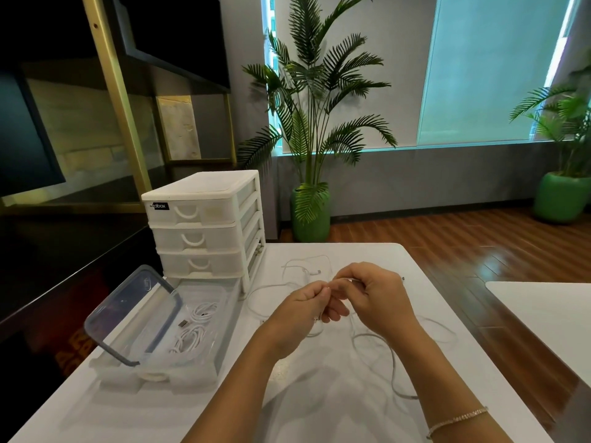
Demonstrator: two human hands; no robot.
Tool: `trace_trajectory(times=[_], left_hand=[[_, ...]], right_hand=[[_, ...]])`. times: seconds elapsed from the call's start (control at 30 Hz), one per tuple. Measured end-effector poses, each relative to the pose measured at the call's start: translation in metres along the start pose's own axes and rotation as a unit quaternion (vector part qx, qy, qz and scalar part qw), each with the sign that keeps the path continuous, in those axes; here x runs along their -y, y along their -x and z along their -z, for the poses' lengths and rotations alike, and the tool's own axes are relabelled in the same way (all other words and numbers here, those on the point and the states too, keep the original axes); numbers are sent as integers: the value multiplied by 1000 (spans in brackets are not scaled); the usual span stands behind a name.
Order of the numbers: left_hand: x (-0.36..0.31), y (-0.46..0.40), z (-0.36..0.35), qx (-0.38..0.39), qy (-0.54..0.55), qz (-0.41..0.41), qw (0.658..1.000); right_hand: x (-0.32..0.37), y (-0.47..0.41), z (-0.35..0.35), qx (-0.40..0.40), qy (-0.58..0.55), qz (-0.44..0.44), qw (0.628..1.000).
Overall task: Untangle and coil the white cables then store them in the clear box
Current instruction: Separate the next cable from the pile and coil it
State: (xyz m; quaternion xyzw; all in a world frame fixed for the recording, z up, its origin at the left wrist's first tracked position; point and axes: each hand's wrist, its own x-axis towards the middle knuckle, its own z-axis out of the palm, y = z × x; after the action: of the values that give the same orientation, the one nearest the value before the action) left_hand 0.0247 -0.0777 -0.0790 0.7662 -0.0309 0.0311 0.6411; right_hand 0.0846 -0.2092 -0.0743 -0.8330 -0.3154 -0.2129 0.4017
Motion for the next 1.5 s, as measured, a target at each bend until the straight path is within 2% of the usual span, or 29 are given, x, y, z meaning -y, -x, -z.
trace_trajectory(times=[0.27,0.5,0.6,0.73,0.9,1.0,1.1,1.23,1.4,1.5], left_hand=[[0,1,7,36,51,42,997],[0,2,8,54,40,57,996],[-2,4,8,38,138,62,988],[-4,2,6,8,331,35,943],[-9,1,7,-7,539,3,842],[-10,0,11,-49,602,-15,797],[-9,-3,16,-95,618,-27,780],[-8,-4,15,-130,577,-24,806],[-6,-5,6,-169,357,-20,919],[-7,-6,2,-187,246,-33,950]], right_hand=[[3,2,-4,-54,-9,28,998],[2,2,-4,-79,-32,10,996],[1,2,-2,-68,-43,-6,997],[2,3,-1,-38,-77,-39,996],[5,4,-2,27,8,-23,999],[8,4,-2,89,111,18,990],[9,5,-1,125,158,37,979],[10,5,0,128,160,38,978],[13,3,4,154,170,22,973],[18,3,8,189,162,13,968]])
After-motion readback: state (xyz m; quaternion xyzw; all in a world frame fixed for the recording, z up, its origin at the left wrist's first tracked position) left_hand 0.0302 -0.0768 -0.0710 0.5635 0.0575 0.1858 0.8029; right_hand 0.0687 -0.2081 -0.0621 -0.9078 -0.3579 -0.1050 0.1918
